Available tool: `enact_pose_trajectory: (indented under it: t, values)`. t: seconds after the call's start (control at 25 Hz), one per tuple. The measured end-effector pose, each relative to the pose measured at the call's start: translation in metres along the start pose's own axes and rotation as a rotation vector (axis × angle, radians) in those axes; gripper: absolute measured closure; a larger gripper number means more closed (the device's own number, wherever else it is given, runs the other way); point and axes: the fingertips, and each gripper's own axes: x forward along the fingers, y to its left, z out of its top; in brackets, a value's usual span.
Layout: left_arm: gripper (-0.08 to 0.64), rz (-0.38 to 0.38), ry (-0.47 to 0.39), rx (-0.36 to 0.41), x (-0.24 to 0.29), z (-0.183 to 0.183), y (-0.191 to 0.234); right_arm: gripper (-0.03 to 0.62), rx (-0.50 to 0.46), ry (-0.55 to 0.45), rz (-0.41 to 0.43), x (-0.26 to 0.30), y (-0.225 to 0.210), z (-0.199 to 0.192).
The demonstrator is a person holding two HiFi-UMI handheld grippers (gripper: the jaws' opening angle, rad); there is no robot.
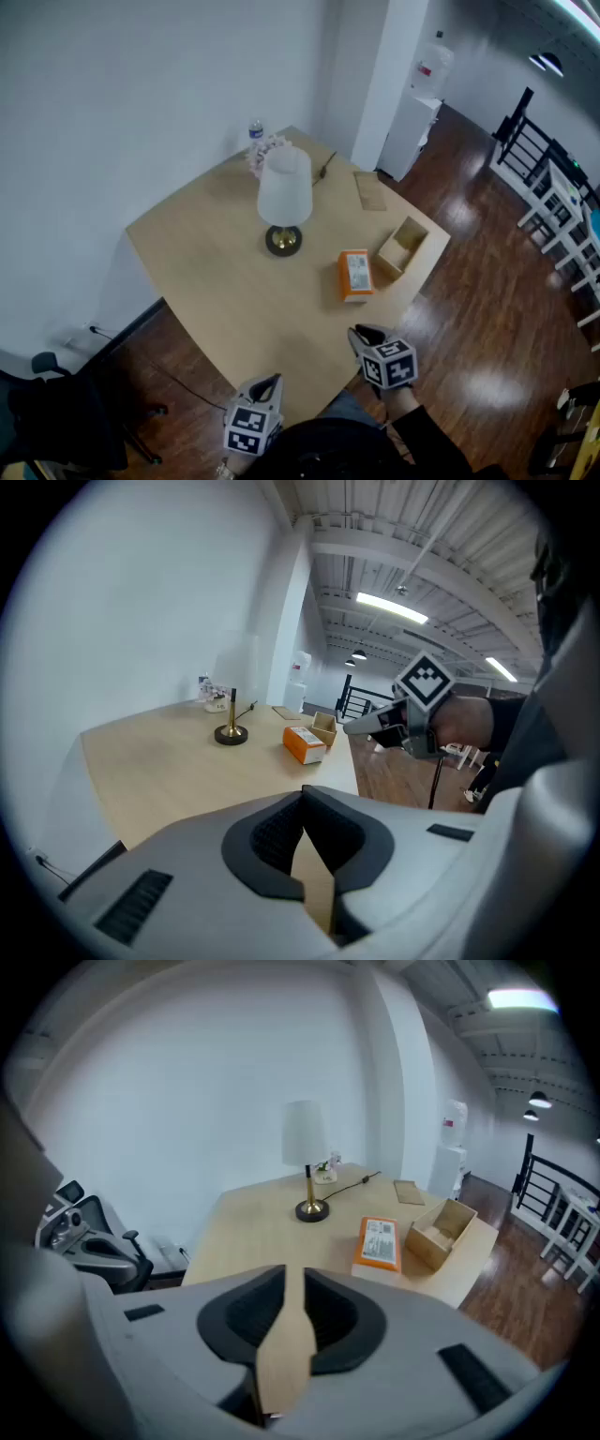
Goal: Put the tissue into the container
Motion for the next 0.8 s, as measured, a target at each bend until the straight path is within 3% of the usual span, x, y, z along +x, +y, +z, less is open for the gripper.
enact_pose_trajectory:
  t: [0.16,0.24,0.32,0.48,0.76,0.8]
  values:
    - [0.566,0.048,0.031,-0.049,0.014,0.000,0.002,0.189,0.065,0.021,-0.079,0.039,-0.071,0.029]
    - [0.566,0.066,0.051,-0.075,0.023,0.002,-0.001,0.108,0.083,0.037,-0.138,0.060,-0.106,0.042]
    - [0.566,0.080,0.075,-0.096,0.030,0.005,-0.004,0.081,0.103,0.071,-0.173,0.086,-0.132,0.048]
    - [0.566,0.108,0.117,-0.116,0.048,0.017,-0.011,0.080,0.149,0.146,-0.141,0.145,-0.158,0.045]
    - [0.566,0.164,0.178,-0.128,0.071,0.027,-0.009,0.085,0.256,0.259,-0.043,0.198,-0.157,0.014]
    - [0.566,0.169,0.182,-0.125,0.073,0.028,-0.009,0.124,0.269,0.260,-0.031,0.201,-0.156,0.009]
